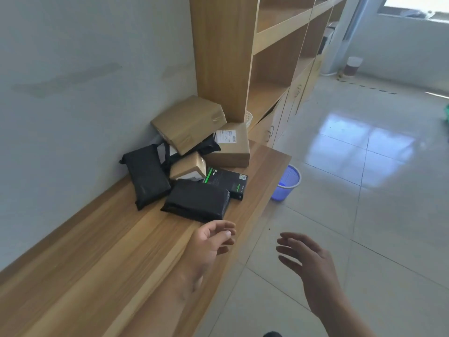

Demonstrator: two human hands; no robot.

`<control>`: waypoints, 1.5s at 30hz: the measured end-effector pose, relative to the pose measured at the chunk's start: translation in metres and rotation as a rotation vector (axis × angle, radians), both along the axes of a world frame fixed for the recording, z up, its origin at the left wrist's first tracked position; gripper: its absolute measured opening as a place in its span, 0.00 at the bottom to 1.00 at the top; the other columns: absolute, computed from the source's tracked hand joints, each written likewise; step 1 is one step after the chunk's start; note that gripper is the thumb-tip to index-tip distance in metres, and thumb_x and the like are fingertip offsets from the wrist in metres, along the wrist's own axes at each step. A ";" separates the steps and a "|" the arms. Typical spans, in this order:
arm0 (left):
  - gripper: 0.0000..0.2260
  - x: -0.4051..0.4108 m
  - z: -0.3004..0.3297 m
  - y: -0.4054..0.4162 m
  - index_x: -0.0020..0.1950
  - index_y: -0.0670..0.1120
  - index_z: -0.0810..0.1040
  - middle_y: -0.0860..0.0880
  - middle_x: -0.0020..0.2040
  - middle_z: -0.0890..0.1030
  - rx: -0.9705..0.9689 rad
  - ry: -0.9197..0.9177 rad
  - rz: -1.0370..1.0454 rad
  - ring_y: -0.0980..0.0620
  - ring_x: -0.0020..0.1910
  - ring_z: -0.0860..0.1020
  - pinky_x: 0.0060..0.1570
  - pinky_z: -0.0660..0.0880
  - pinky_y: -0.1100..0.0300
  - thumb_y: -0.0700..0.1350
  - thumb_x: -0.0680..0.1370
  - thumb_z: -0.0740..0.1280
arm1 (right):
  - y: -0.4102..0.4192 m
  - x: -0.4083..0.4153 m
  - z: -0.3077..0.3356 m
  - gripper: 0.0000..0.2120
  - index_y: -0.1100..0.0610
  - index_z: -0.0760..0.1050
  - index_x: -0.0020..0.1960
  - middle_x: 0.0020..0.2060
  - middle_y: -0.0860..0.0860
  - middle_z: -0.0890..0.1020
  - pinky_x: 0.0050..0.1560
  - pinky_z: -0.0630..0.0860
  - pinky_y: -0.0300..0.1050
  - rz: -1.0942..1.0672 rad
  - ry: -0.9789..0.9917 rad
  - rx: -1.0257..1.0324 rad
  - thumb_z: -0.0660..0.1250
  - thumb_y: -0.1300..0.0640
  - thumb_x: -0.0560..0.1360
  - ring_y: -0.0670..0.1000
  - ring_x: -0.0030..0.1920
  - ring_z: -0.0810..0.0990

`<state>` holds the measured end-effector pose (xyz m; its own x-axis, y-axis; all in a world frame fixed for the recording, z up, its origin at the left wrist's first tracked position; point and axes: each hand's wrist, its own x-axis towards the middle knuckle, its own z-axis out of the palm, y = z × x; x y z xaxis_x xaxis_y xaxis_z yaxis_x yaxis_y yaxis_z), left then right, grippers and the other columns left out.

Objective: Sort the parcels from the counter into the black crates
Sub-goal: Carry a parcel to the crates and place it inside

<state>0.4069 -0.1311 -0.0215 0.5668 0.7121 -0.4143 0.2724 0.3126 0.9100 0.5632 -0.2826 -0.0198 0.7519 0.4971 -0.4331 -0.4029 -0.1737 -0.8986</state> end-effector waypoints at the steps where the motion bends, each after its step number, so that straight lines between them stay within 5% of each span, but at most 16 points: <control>1: 0.09 0.007 -0.003 0.010 0.55 0.48 0.85 0.50 0.50 0.87 0.002 0.007 0.025 0.48 0.53 0.85 0.52 0.82 0.57 0.39 0.82 0.66 | 0.013 0.012 -0.003 0.10 0.64 0.84 0.50 0.43 0.58 0.86 0.51 0.80 0.51 0.015 0.009 -0.002 0.63 0.68 0.81 0.55 0.45 0.85; 11: 0.09 0.068 -0.016 0.098 0.55 0.47 0.85 0.48 0.52 0.87 -0.044 0.089 0.494 0.48 0.53 0.85 0.58 0.82 0.51 0.38 0.82 0.66 | 0.194 0.133 -0.032 0.10 0.60 0.85 0.50 0.46 0.58 0.87 0.50 0.80 0.51 0.405 0.051 -0.069 0.65 0.66 0.81 0.57 0.48 0.84; 14: 0.09 0.094 -0.010 0.113 0.54 0.47 0.85 0.46 0.52 0.87 -0.089 0.115 0.600 0.47 0.53 0.85 0.55 0.82 0.52 0.38 0.82 0.66 | 0.253 0.172 -0.022 0.09 0.57 0.82 0.60 0.53 0.54 0.84 0.58 0.80 0.52 0.560 -0.008 -0.108 0.68 0.60 0.81 0.52 0.53 0.82; 19: 0.09 0.133 -0.006 0.146 0.54 0.50 0.86 0.49 0.52 0.87 -0.102 0.208 0.693 0.51 0.53 0.85 0.51 0.81 0.57 0.40 0.82 0.67 | 0.384 0.231 -0.012 0.40 0.48 0.61 0.79 0.72 0.51 0.71 0.69 0.72 0.59 0.698 -0.069 -0.167 0.76 0.42 0.73 0.56 0.68 0.73; 24: 0.08 0.167 0.001 0.169 0.54 0.51 0.85 0.51 0.51 0.87 -0.098 0.183 0.771 0.52 0.53 0.85 0.56 0.82 0.54 0.41 0.82 0.67 | 0.487 0.248 -0.005 0.53 0.51 0.56 0.81 0.75 0.52 0.67 0.68 0.70 0.67 0.738 -0.026 -0.268 0.75 0.31 0.66 0.60 0.73 0.68; 27: 0.08 0.172 -0.002 0.166 0.56 0.51 0.85 0.51 0.51 0.88 -0.148 0.143 0.823 0.51 0.53 0.86 0.56 0.83 0.54 0.41 0.82 0.68 | 0.520 0.256 -0.007 0.49 0.51 0.62 0.78 0.71 0.53 0.72 0.64 0.71 0.66 0.772 0.027 -0.330 0.74 0.33 0.64 0.61 0.69 0.72; 31: 0.09 0.156 -0.008 0.163 0.56 0.49 0.84 0.47 0.52 0.87 -0.174 0.110 0.981 0.49 0.51 0.85 0.52 0.82 0.55 0.39 0.81 0.67 | 0.526 0.260 0.006 0.27 0.51 0.71 0.64 0.55 0.53 0.78 0.65 0.74 0.62 0.896 0.099 -0.363 0.72 0.40 0.71 0.55 0.51 0.78; 36: 0.09 0.137 -0.006 0.156 0.57 0.48 0.84 0.46 0.53 0.87 -0.153 0.049 1.083 0.49 0.50 0.85 0.50 0.82 0.56 0.38 0.81 0.66 | 0.515 0.266 0.013 0.22 0.57 0.76 0.59 0.51 0.56 0.79 0.59 0.78 0.58 1.042 0.104 -0.403 0.74 0.45 0.72 0.57 0.50 0.80; 40: 0.09 0.122 0.000 0.148 0.57 0.47 0.84 0.45 0.53 0.87 -0.120 0.020 1.077 0.46 0.53 0.86 0.52 0.83 0.54 0.38 0.81 0.67 | 0.489 0.253 0.021 0.20 0.59 0.76 0.58 0.54 0.56 0.75 0.54 0.82 0.58 1.026 0.115 -0.346 0.77 0.52 0.72 0.57 0.52 0.79; 43: 0.09 0.104 0.008 0.142 0.57 0.47 0.83 0.45 0.54 0.87 -0.065 0.005 1.067 0.46 0.53 0.85 0.51 0.82 0.54 0.38 0.82 0.66 | 0.455 0.234 0.031 0.24 0.63 0.75 0.64 0.46 0.54 0.79 0.61 0.81 0.60 1.031 -0.105 -0.192 0.78 0.59 0.71 0.55 0.46 0.80; 45: 0.08 0.089 0.014 0.135 0.58 0.48 0.83 0.44 0.57 0.86 -0.032 -0.033 1.070 0.46 0.55 0.85 0.52 0.81 0.53 0.40 0.82 0.66 | 0.422 0.215 0.041 0.33 0.61 0.69 0.71 0.51 0.55 0.80 0.60 0.80 0.58 1.043 -0.288 -0.025 0.80 0.64 0.70 0.56 0.48 0.81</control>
